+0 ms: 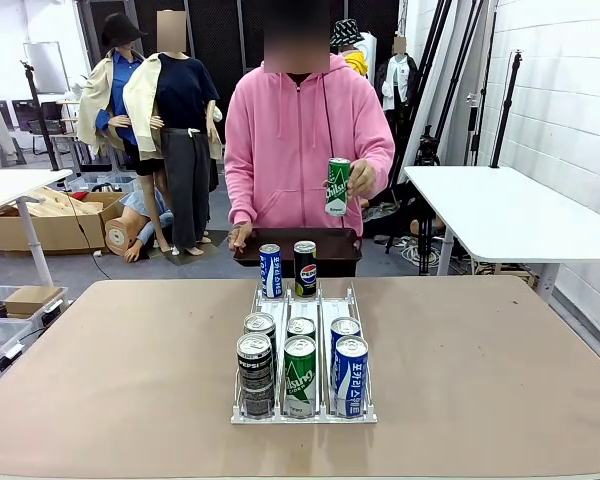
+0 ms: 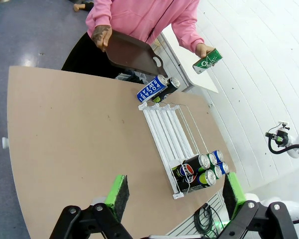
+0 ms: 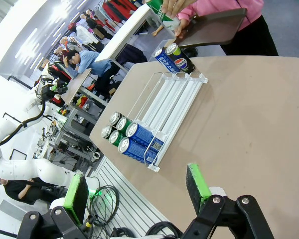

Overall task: Retrieve and hand over the desired beverage to the person.
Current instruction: Pick up a can of the same type that the person held from the Automatic Can Dispenser.

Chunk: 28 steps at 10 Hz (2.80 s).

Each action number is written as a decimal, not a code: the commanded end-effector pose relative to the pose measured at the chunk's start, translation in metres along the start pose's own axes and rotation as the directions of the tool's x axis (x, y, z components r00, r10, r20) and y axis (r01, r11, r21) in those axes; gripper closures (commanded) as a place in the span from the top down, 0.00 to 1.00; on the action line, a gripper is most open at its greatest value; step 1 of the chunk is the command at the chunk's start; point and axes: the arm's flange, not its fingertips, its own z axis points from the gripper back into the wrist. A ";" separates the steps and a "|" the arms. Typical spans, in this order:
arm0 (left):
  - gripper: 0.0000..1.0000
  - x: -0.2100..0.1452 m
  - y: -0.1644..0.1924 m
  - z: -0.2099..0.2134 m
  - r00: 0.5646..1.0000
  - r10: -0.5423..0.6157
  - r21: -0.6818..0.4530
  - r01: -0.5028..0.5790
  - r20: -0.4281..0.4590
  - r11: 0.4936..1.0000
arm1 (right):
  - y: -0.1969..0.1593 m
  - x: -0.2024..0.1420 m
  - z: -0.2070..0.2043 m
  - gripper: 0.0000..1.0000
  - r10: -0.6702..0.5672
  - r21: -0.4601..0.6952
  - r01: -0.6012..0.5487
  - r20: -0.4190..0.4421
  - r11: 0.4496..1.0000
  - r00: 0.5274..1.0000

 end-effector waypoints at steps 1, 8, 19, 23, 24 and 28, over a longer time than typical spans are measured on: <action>1.00 0.001 0.000 0.002 1.000 -0.002 -0.017 0.003 0.013 1.000 | 0.000 0.002 0.000 1.00 0.003 0.017 -0.003 0.020 1.000 1.000; 1.00 0.001 0.000 0.002 1.000 -0.002 -0.017 0.003 0.013 1.000 | 0.000 0.002 0.000 1.00 0.003 0.017 -0.003 0.020 1.000 1.000; 1.00 0.001 0.000 0.002 1.000 -0.002 -0.017 0.003 0.013 1.000 | 0.000 0.002 0.000 1.00 0.003 0.017 -0.003 0.020 1.000 1.000; 1.00 0.001 0.000 0.002 1.000 -0.002 -0.017 0.003 0.013 1.000 | 0.000 0.002 0.000 1.00 0.003 0.017 -0.003 0.020 1.000 1.000; 1.00 0.001 0.000 0.002 1.000 -0.002 -0.017 0.003 0.013 1.000 | 0.000 0.002 0.000 1.00 0.003 0.017 -0.003 0.020 1.000 1.000; 1.00 0.004 -0.008 -0.008 0.996 0.088 -0.023 -0.088 -0.026 0.996 | 0.000 0.002 0.000 1.00 0.003 0.017 -0.003 0.020 1.000 1.000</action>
